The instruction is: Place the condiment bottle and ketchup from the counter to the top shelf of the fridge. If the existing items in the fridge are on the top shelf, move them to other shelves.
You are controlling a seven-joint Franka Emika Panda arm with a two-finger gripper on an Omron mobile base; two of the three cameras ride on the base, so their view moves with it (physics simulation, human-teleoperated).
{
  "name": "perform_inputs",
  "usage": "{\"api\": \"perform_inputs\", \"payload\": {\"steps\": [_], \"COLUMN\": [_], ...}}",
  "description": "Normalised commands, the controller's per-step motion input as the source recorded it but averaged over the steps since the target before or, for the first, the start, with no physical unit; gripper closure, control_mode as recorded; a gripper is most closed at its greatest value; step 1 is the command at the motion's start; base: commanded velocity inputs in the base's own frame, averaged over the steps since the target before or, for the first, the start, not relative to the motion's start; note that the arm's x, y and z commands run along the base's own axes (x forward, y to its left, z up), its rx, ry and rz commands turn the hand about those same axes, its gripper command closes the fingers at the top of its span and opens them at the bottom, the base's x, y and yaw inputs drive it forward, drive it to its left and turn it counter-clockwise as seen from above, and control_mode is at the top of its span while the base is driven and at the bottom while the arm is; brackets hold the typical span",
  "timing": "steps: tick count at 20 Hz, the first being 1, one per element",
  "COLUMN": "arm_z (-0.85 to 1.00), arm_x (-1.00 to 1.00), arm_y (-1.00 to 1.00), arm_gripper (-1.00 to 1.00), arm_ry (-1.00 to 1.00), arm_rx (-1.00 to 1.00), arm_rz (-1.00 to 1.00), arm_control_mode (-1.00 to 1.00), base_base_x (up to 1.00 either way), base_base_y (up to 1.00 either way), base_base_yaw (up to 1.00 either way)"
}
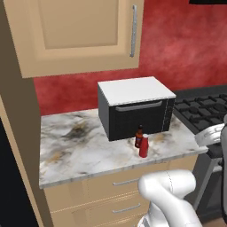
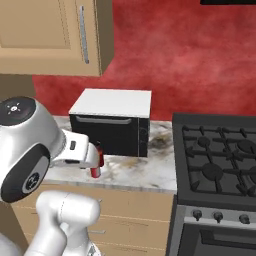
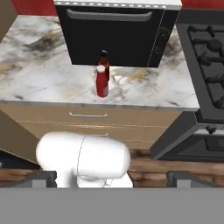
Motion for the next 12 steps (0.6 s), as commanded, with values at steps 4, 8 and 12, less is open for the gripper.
{"api": "perform_inputs", "payload": {"steps": [4, 8, 12], "arm_z": [-0.50, -0.26, -0.28], "arm_x": [0.67, 0.59, 0.44], "arm_y": [0.08, -0.38, -0.32], "arm_gripper": [-1.00, -1.00, -1.00], "arm_ry": [0.00, 0.00, 0.00], "arm_rx": [0.08, 0.19, 0.22], "arm_rz": [0.04, 0.30, 0.46], "arm_control_mode": [-1.00, -1.00, -1.00], "base_base_x": [0.00, 0.00, 0.00], "base_base_y": [0.00, 0.00, 0.00], "base_base_yaw": [0.00, 0.00, 0.00]}}
